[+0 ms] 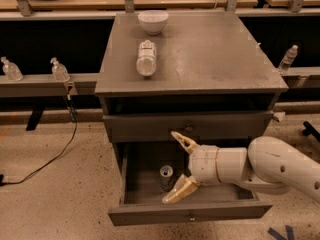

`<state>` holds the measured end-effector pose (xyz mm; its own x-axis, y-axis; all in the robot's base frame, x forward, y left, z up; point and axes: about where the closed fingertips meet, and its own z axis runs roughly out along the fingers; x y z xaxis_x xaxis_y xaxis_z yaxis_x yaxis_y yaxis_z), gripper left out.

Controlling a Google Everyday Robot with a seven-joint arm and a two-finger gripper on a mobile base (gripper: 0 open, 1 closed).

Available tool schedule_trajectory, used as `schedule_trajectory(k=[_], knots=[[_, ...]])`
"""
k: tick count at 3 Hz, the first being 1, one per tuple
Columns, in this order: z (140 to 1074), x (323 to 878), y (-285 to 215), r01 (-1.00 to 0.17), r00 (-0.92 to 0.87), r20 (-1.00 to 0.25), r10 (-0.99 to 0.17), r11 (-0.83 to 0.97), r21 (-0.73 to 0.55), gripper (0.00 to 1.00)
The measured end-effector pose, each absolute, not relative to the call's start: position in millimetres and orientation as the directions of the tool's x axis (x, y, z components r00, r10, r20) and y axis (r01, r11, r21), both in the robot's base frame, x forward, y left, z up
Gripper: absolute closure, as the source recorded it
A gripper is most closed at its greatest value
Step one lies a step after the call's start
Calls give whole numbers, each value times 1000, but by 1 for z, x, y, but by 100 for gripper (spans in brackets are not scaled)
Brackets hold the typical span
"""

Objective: Pick redbull can from middle drawer and place on counter

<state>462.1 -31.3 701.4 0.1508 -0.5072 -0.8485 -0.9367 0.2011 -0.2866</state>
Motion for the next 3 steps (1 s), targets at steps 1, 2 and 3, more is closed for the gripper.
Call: schedule_trajectory(k=[1, 2, 3], knots=[[667, 471, -32, -941, 144, -825, -546, 183, -285, 0], [616, 477, -38, -940, 121, -811, -573, 196, -279, 0], [569, 482, -46, -935, 74, -814, -576, 244, -257, 0]])
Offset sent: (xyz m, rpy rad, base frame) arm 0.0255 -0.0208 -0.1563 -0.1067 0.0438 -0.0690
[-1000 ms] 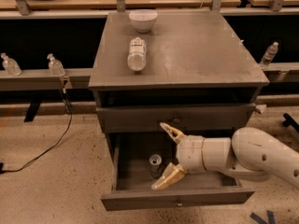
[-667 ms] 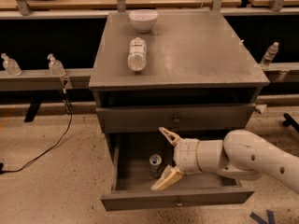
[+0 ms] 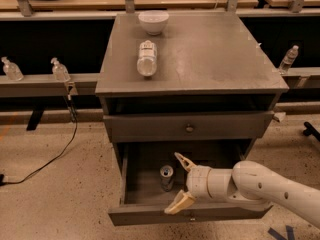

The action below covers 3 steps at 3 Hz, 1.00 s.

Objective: Pick redbull can from middle drawer and place on counter

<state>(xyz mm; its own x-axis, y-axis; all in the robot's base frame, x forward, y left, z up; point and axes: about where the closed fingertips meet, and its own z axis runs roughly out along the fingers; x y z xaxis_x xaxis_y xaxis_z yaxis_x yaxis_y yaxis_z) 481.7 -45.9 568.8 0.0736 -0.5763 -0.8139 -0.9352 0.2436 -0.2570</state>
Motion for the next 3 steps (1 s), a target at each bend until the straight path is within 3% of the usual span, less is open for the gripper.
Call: schedule_trajectory(k=[3], knots=[[479, 520, -64, -846, -59, -861, -505, 484, -226, 7]])
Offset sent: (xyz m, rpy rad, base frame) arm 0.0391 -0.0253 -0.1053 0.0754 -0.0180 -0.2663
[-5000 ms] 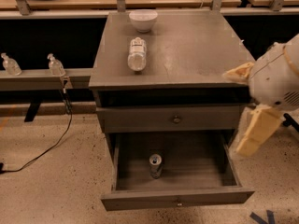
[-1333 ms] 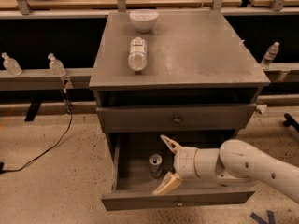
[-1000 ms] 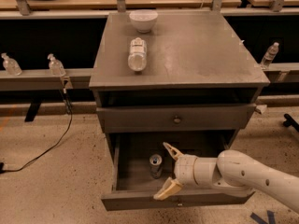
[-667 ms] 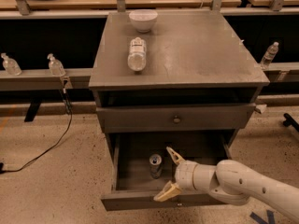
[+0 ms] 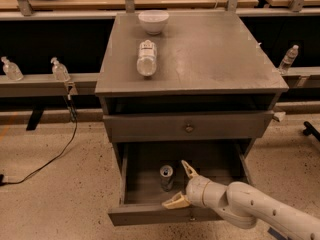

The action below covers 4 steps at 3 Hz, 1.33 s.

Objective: Pick redbull can from middle drawer and place on counter

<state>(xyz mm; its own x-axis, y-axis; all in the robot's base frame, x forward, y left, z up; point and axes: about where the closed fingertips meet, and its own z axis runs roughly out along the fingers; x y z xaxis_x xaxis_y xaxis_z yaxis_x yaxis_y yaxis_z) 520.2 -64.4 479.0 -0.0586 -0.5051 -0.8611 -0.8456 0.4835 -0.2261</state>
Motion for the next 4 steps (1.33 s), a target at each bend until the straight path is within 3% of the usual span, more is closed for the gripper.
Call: schedule_trajectory(k=[2, 4], knots=[[446, 553, -63, -793, -169, -918, -360, 602, -90, 16], [434, 577, -53, -775, -176, -944, -280, 631, -43, 24]])
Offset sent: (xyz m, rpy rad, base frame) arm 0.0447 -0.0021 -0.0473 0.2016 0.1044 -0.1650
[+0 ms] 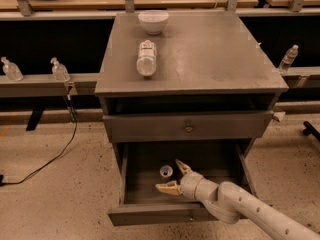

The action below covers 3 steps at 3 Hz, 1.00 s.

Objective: Pick redbull can from middle drawer and place on counter

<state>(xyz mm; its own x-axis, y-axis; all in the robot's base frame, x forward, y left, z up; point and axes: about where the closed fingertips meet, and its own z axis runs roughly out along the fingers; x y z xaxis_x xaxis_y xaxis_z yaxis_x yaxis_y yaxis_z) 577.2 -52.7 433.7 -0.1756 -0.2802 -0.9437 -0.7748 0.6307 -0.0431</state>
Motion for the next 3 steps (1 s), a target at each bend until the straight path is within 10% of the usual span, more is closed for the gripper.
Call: schedule_trajectory(k=[3], knots=[[493, 577, -48, -823, -55, -982, -183, 565, -59, 85]])
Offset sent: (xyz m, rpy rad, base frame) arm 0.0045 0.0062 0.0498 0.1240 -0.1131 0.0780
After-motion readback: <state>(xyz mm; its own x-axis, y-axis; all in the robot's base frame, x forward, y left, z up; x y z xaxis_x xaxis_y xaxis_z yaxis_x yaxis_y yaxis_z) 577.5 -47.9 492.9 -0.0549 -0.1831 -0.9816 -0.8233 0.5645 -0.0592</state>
